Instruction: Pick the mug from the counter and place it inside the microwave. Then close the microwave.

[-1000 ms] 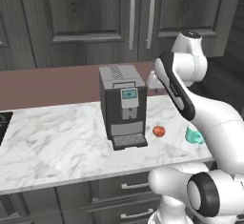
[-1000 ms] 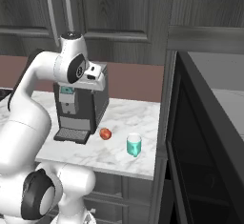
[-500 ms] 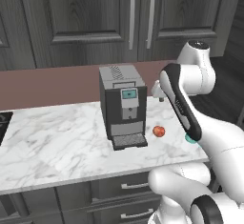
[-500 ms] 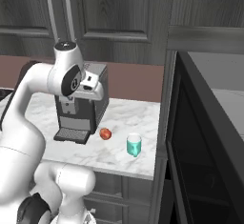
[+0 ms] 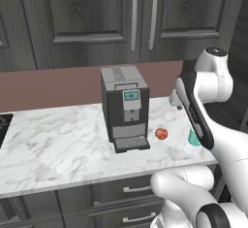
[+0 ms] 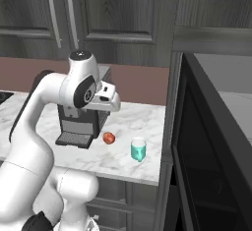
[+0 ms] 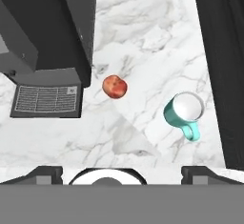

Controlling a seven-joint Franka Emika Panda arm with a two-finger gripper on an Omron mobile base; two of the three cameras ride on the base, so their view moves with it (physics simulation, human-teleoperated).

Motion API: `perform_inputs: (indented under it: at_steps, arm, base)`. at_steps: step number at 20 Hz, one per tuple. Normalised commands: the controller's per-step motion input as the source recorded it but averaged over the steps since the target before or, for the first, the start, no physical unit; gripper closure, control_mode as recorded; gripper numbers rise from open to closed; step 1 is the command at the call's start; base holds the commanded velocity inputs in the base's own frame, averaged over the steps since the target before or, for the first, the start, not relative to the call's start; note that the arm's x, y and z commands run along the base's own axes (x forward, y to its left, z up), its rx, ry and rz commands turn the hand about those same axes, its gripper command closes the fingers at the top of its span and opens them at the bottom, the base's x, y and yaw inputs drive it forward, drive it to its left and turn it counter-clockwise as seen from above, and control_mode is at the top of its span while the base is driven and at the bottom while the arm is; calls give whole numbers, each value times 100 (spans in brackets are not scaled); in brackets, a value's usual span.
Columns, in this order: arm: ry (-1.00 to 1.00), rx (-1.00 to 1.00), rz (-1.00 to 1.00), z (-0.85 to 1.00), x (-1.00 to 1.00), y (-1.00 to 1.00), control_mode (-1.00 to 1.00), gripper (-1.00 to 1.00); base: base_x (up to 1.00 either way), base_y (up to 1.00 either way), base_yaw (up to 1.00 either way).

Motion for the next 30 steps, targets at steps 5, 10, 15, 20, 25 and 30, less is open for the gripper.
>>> perform_inputs:
  at_steps: [5, 10, 15, 20, 25, 30]
  arm:
    - [13, -9, 0, 0, 42, -45, -100, -100]
    - [3, -5, 0, 0, 22, -17, -100, -100]
    - [0, -1, 0, -28, -3, -17, -100, -100]
    - [0, 0, 0, -58, 0, -17, -100, -100]
    - [1, 0, 1, -52, 0, -8, -100, -100]
    - [11, 0, 5, -41, 0, -11, -100, -100]
  base:
    - [0, 0, 0]
    - [0, 0, 0]
    - [0, 0, 0]
    - [0, 0, 0]
    - [0, 0, 0]
    - [0, 0, 0]
